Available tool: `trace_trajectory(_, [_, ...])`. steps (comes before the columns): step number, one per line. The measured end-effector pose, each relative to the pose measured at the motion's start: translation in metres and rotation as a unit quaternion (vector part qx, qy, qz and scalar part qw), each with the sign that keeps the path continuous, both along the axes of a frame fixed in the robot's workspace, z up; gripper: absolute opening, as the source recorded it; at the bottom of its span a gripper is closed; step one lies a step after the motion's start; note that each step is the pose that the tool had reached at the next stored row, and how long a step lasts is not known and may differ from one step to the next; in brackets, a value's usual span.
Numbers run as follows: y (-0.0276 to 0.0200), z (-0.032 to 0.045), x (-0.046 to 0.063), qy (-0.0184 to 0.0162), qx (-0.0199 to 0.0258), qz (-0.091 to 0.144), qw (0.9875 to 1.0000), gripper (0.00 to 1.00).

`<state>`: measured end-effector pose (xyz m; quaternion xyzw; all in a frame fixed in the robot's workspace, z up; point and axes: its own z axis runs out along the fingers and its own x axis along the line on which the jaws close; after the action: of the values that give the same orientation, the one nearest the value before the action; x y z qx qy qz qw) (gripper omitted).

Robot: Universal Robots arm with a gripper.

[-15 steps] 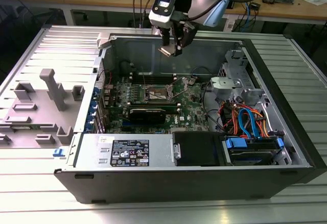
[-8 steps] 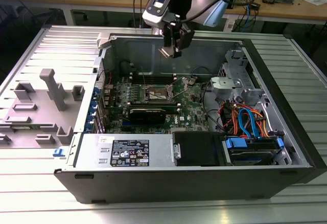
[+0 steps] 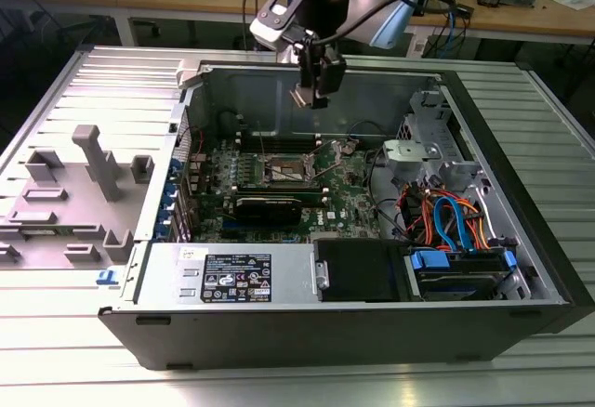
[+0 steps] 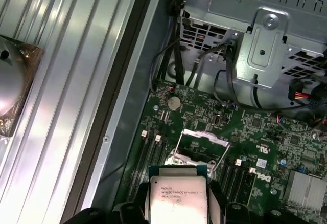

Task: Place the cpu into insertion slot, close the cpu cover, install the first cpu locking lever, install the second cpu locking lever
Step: 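Place the cpu into insertion slot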

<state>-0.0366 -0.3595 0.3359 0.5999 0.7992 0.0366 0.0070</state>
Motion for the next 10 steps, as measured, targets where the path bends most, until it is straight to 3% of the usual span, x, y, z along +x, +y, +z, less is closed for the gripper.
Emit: trace_trajectory(10, [0.0000,-0.0008,-0.0054,0.0001,0.0001,-0.014,0.9999,0.54])
